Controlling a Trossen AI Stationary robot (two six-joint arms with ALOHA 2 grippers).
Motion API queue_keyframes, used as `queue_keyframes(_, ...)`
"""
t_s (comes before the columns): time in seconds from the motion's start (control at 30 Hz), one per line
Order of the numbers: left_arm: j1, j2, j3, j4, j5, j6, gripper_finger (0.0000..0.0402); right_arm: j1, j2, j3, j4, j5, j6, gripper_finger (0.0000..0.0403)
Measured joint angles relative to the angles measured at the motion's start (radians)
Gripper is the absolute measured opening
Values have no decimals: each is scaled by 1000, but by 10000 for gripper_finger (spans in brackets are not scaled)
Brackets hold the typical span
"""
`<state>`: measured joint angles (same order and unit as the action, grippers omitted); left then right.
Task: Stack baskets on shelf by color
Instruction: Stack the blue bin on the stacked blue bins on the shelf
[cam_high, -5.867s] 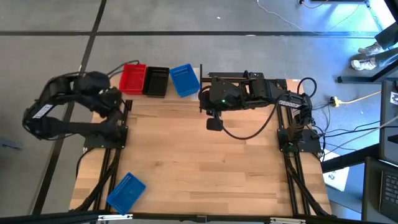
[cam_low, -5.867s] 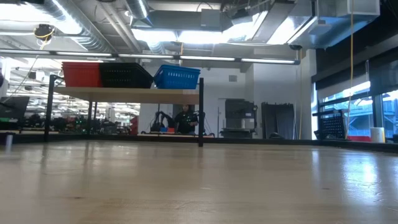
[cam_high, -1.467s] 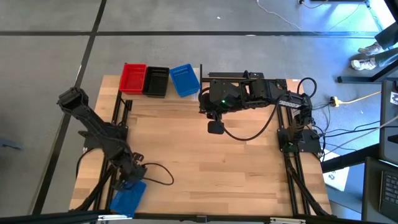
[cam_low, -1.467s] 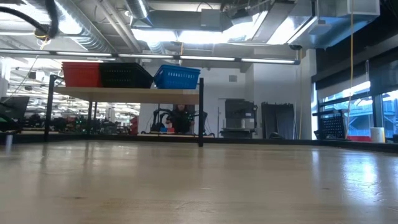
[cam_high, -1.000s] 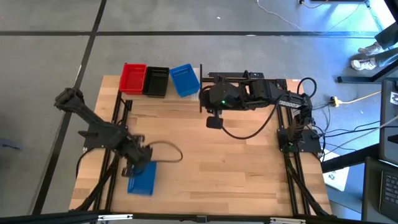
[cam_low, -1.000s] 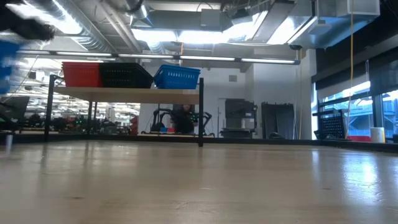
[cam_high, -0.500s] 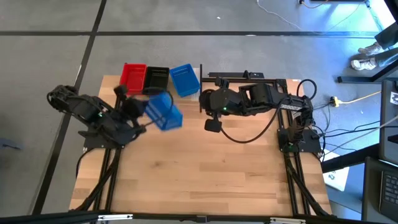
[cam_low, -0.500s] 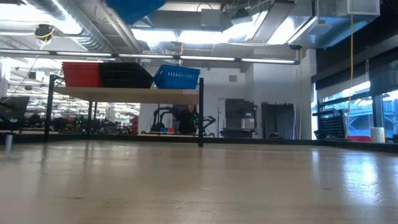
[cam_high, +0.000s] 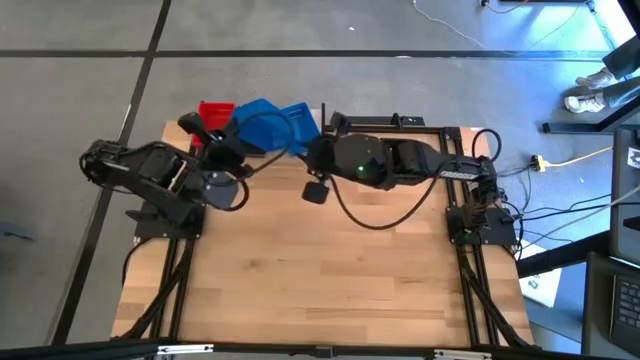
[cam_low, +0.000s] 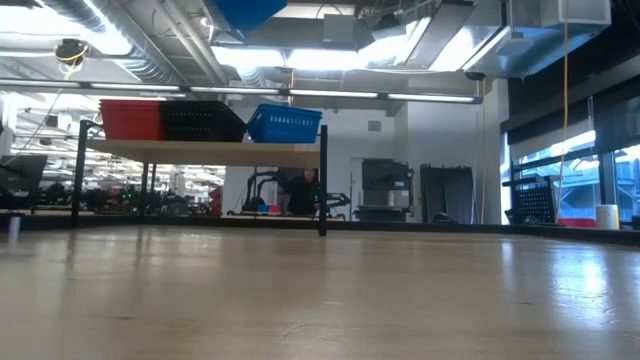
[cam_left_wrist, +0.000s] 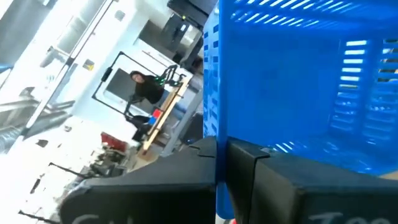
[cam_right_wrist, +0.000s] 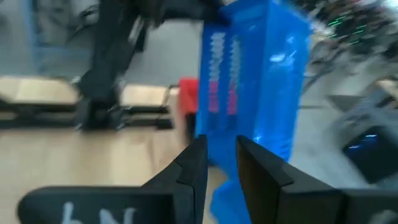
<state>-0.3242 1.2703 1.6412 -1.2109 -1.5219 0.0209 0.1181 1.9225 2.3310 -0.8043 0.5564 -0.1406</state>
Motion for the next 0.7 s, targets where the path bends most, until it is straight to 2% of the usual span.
queue_keyframes(0.17, 16, 14, 0, 15, -8, 18, 0, 1, 26, 0, 102, 122, -74, 84)
queue_keyframes(0.7, 21, 12, 0, 19, -7, 18, 0, -16, 71, 0, 238, 123, -22, 84)
